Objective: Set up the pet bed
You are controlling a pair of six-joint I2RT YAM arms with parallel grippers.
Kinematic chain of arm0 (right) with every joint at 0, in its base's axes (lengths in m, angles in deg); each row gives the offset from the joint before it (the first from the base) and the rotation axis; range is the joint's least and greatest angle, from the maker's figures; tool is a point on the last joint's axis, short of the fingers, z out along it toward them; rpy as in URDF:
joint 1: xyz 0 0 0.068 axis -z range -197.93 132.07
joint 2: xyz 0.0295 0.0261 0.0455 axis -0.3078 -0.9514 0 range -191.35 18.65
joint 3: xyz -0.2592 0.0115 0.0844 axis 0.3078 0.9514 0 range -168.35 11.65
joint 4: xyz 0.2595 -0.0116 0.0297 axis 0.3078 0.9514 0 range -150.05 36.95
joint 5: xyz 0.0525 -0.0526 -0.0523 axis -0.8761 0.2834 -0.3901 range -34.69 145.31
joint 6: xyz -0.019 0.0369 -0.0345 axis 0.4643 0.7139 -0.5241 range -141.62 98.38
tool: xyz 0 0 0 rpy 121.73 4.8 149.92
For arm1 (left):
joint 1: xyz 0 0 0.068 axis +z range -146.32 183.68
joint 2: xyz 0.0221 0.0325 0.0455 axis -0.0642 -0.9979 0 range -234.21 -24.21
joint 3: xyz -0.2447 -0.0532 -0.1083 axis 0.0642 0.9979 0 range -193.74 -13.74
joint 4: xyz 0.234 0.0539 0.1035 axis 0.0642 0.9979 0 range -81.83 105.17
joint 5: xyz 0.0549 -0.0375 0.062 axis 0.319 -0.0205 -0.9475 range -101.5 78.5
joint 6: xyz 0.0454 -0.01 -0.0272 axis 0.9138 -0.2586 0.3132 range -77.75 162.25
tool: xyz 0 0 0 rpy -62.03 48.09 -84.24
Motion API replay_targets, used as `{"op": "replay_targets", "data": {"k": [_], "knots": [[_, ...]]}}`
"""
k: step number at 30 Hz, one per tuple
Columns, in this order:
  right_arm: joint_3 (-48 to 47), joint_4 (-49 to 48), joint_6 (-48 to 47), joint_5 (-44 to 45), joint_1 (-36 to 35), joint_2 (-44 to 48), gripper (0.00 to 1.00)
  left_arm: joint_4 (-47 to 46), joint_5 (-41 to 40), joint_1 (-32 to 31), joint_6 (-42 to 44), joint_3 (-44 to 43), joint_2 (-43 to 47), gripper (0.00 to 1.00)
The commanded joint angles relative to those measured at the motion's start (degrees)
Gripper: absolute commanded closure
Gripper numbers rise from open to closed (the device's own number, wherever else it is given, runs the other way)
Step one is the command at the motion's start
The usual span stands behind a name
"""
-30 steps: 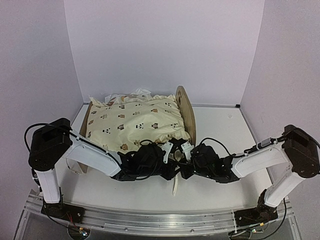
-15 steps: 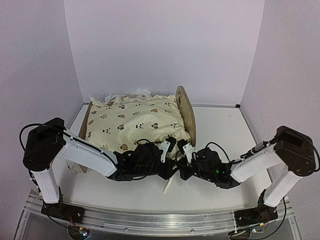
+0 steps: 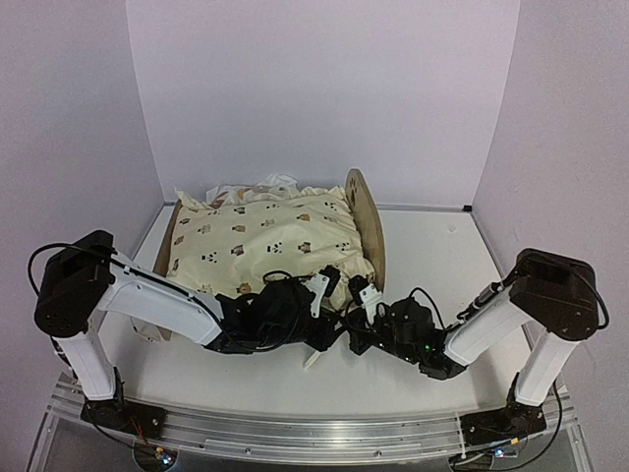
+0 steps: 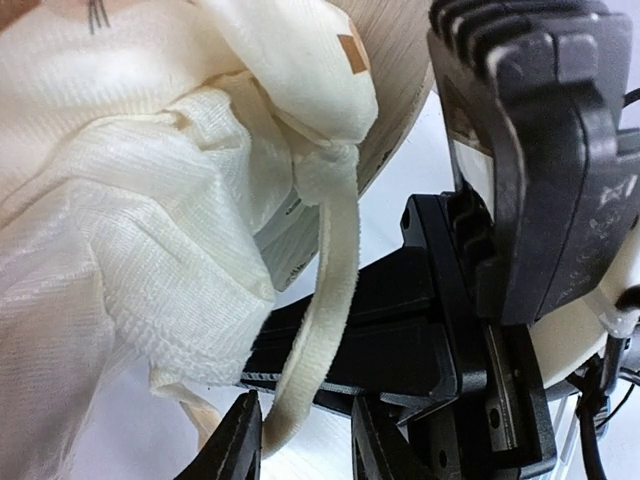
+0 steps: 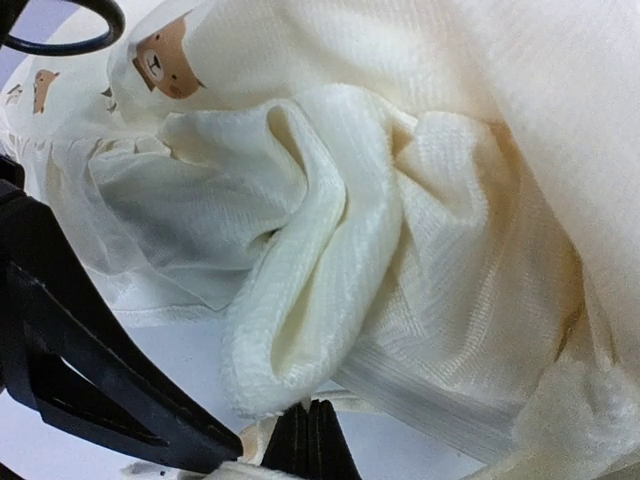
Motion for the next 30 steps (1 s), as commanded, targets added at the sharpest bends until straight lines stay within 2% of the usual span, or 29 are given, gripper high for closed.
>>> {"op": "replay_targets", "data": {"k": [1,8,14,19,30], "knots": [[0.8,-6.7,-2.4,-2.2,-0.4,-2.0,1.00,0.4,-2.7,0.1,0.3,-0.5,4.6,0.66],[1.1,-10.9,-3.6,-3.6,-0.4,-4.2,1.00,6.7,-5.5,0.1,0.2,-0.3,8.6,0.60],[0.8,-13.0,-4.0,-4.5,-0.4,-6.0,1.00,10.6,-9.0,0.1,0.0,2.2,13.2,0.66],[1.1,-14.0,-4.6,-5.2,-0.4,-5.8,1.00,11.4,-8.5,0.9,0.0,5.1,14.7,0.71],[1.8,-14.4,-4.4,-6.1,-0.4,-5.1,1.00,6.9,-1.9,4.2,-2.5,5.0,11.0,0.58]]}}
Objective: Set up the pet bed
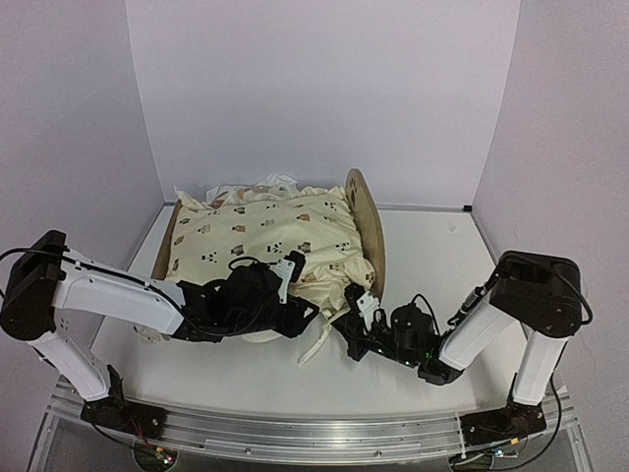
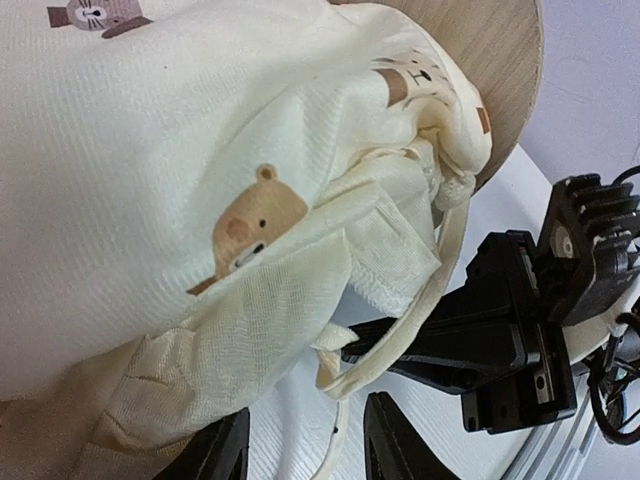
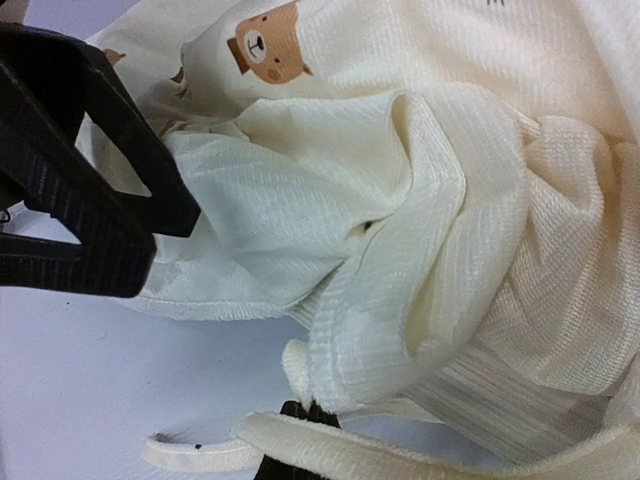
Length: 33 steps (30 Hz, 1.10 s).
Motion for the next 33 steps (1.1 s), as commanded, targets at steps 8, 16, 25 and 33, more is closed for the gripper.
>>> {"op": "replay_targets", "data": {"k": [8,16,25,33], "knots": [[1.0,-3.0,0.1,-1.1,-0.3,1.1,1.00,-7.9,6.9,2.1,-3.9,-4.2,-7.9,0.56],[1.5,-3.1,-0.1,-1.0,-0.3,1.2,1.00,-10.1,6.5,2.2,-5.0,-6.5,-11.4,0.62],[1.8,-3.3,-0.4,-0.5,-0.2,1.7,1.00,-9.1,6.4,2.2,-6.6,-8.2,-13.5,0.68],[1.9,-3.4,-0.6,-0.1,-0.3,2.1,1.00,-8.4,7.4,2.2,-7.5,-8.5,-14.3,0.72]]}}
